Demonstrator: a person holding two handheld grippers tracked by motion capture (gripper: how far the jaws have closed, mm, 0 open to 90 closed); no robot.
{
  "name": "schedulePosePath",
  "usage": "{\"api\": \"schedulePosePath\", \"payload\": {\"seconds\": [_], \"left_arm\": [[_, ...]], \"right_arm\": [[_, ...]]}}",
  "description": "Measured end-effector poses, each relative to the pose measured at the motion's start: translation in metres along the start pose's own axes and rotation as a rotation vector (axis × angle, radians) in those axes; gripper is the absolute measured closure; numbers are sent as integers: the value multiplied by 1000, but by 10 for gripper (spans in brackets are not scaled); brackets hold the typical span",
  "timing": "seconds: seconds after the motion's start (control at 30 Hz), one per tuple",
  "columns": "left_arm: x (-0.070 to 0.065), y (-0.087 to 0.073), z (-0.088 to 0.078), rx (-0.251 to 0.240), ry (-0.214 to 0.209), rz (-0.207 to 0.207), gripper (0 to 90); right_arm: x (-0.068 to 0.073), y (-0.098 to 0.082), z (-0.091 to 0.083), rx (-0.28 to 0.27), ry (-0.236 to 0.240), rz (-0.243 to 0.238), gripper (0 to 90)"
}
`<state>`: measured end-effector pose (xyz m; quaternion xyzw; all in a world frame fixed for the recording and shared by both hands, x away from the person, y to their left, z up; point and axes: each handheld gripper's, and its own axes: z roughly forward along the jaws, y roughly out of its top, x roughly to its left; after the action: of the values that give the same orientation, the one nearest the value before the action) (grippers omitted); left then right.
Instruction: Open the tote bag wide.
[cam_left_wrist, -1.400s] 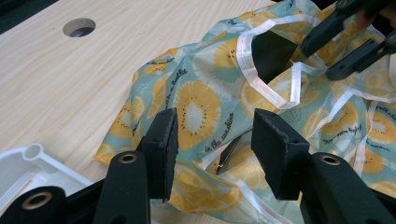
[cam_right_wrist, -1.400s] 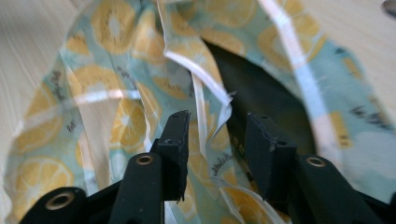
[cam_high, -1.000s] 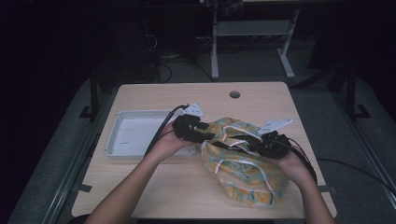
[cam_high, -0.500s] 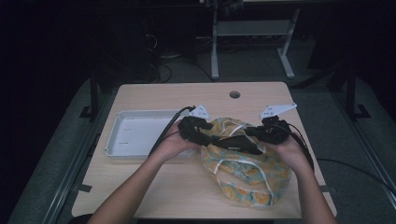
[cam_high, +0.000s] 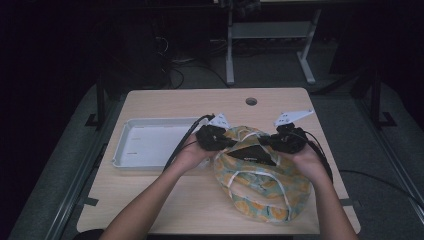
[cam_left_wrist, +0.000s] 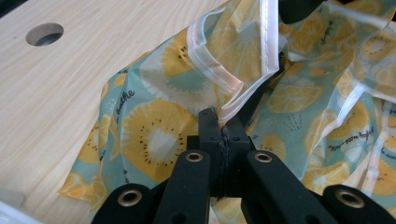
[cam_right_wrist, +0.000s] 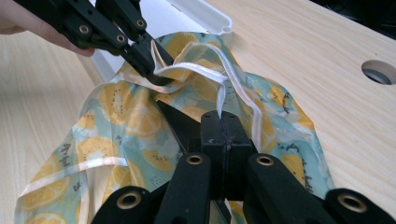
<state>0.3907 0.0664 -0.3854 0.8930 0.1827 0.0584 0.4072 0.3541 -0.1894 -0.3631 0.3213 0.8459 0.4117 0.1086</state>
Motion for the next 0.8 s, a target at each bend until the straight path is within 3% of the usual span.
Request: {"api": "schedulePosePath", "payload": {"seconds": [0.23,0.37,0.53,0.63,0.8], "left_arm": [[8,-2,2,4,-19,-32,898],[12,-2,4,2,-17,-42,898],[14,-3,6,3,-23,-57,898],[13,-3,6,4,-19,-52,898],[14,-3,5,9,-16,-58,899]], "right_arm": [[-1,-11,-12,11,-35,25,667],[1,-23,-37,-26,-71,31,623],[3,-44,-67,-14,-129,46,552],[4,-61,-77,4,-133,58,518],[8,-81,-80,7,-88,65,443]]}}
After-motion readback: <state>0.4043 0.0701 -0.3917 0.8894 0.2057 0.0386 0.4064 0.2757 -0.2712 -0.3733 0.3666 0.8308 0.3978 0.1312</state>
